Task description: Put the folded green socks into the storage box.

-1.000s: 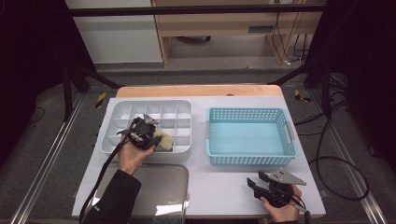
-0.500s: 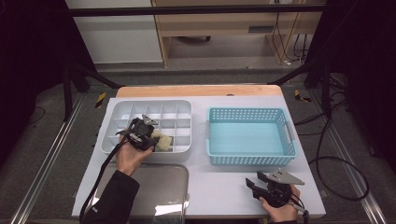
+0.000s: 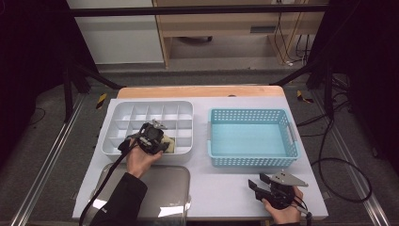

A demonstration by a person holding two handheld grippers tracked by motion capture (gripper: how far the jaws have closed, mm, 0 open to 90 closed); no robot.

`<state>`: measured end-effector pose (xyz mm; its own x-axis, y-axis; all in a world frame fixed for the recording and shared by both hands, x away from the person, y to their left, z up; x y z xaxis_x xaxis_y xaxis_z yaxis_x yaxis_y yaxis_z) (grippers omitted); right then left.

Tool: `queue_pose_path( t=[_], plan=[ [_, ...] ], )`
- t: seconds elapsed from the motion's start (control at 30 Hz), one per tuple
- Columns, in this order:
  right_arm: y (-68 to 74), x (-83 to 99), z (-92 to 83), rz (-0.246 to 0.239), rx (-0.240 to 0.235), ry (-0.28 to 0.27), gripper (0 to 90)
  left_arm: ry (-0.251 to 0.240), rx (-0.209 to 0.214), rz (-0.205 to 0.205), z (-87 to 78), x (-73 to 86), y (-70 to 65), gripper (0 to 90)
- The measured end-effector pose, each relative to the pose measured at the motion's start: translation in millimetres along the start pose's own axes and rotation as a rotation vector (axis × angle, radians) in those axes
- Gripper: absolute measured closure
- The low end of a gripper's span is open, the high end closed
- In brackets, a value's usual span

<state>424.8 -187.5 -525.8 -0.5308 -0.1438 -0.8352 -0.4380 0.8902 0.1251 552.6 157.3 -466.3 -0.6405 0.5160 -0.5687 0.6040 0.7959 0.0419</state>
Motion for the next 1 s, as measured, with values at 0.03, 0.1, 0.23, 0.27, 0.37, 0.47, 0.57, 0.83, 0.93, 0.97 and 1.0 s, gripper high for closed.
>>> queue_pose_path(
  t=[0.03, 0.1, 0.23, 0.27, 0.37, 0.47, 0.57, 0.83, 0.93, 0.97, 1.0],
  plan=[
    [0.0, 0.1, 0.2, -0.002, 0.0, 0.0, 45.4, 0.003, 0.007, -0.007, 2.4, 0.6, 0.2, 71.7],
    [0.2, 0.3, 0.7, -0.003, -0.001, 0.002, 45.4, 0.004, 0.022, -0.017, 6.3, 0.7, 0.2, 71.2],
    [0.9, 0.5, 1.3, -0.001, -0.005, 0.003, 45.4, -0.013, 0.064, -0.043, 7.1, -1.0, 0.8, 67.1],
    [0.8, 0.4, 1.1, -0.002, -0.004, 0.002, 45.3, -0.038, 0.091, -0.058, 5.3, -2.2, 1.1, 64.2],
    [-0.1, 0.0, 0.0, -0.001, -0.001, 0.0, 45.2, -0.09, 0.111, -0.077, -1.3, -2.5, 1.1, 54.7],
    [-0.2, -0.3, -0.5, 0.002, 0.0, -0.002, 45.3, -0.121, 0.142, -0.09, -6.6, -1.8, -0.4, 57.4],
    [0.1, -0.7, -0.8, 0.001, -0.002, -0.004, 45.6, -0.142, 0.135, -0.097, -8.1, -2.4, -1.9, 67.3],
    [0.9, 0.2, 0.3, -0.004, -0.006, 0.001, 47.1, -0.115, 0.099, -0.103, 2.3, -1.3, -2.3, 79.1],
    [2.8, -0.5, 0.6, -0.008, -0.013, -0.002, 48.3, -0.12, 0.102, -0.099, 0.0, -0.8, -1.3, 77.4],
    [3.6, -0.9, 0.7, -0.008, -0.015, -0.001, 48.9, -0.128, 0.102, -0.093, -1.8, -1.2, -1.2, 74.6],
    [4.8, -1.6, 0.7, -0.008, -0.023, -0.005, 50.0, -0.137, 0.103, -0.094, -4.3, -1.6, -1.6, 70.4]
  ],
)
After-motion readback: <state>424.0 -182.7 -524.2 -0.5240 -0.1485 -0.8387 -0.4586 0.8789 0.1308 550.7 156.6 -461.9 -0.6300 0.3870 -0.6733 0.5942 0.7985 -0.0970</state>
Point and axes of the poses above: each handheld gripper's, and its own axes: z roughly forward along the jaws, x roughly out of its underside, y roughly to its left, the point moved 7 cm from there along z, roughly forward along the jaws, and after that the axes turned 2 degrees about x, right-handed, at the moved point
